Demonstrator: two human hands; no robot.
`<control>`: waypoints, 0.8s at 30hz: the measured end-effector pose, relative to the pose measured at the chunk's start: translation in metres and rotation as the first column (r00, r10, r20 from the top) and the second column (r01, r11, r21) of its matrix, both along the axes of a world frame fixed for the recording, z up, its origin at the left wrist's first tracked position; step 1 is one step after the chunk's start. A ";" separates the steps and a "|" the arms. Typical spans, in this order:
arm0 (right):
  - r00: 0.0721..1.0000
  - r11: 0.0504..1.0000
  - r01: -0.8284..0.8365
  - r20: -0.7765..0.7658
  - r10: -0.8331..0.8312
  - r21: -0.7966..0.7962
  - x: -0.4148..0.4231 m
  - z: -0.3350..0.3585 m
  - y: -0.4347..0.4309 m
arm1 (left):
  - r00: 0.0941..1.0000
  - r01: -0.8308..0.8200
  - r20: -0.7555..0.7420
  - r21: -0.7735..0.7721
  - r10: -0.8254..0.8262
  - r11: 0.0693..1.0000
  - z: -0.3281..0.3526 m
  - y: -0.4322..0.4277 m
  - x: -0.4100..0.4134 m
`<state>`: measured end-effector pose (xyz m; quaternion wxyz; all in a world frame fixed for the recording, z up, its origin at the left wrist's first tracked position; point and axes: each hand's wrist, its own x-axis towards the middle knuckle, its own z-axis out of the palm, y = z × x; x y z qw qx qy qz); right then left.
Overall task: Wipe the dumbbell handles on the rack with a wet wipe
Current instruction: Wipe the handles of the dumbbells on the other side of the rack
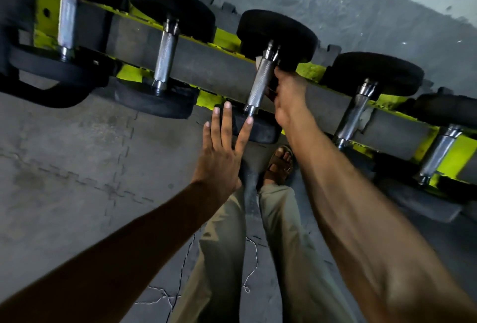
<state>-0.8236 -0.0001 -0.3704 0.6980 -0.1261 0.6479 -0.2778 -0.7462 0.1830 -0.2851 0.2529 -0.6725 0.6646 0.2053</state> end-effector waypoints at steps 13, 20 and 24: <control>0.367 -0.046 -0.926 -0.922 0.122 -0.374 -0.038 0.012 0.003 | 1.000 0.002 -0.001 -0.014 -0.002 1.000 0.000 -0.001 0.002; -0.180 -0.584 -0.807 -0.978 0.109 0.083 -0.042 0.033 -0.019 | 1.000 -0.003 0.010 0.022 0.002 1.000 0.006 -0.004 0.000; -0.217 -0.442 -0.883 -0.972 0.090 0.157 -0.033 0.043 -0.034 | 1.000 -0.016 -0.006 0.025 0.016 1.000 0.005 -0.005 0.001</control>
